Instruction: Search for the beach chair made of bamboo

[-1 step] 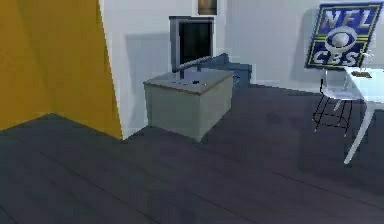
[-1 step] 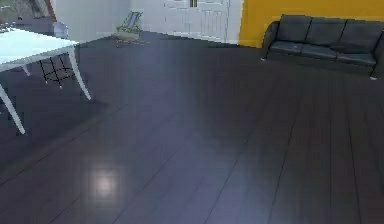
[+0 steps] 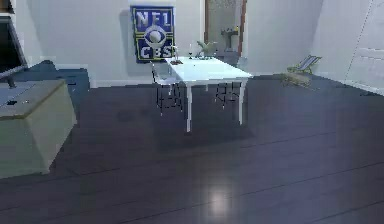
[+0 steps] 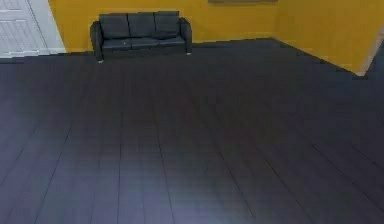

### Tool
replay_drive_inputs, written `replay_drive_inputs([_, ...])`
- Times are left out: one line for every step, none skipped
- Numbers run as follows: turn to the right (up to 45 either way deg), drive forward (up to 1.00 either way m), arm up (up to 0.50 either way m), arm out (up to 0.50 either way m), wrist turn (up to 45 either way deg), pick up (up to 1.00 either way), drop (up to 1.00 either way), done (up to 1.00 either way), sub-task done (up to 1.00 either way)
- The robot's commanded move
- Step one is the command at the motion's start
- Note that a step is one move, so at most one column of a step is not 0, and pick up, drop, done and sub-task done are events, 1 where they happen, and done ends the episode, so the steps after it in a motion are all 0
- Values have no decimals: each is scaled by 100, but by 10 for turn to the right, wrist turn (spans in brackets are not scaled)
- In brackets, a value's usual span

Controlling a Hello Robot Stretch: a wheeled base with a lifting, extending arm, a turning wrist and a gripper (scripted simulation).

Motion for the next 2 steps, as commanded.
replay_drive_inputs([420, 0, 0, 0, 0, 0, 0, 0, 0])
replay_drive_inputs([0, 100, 0, 0, 0, 0, 0, 0, 0])
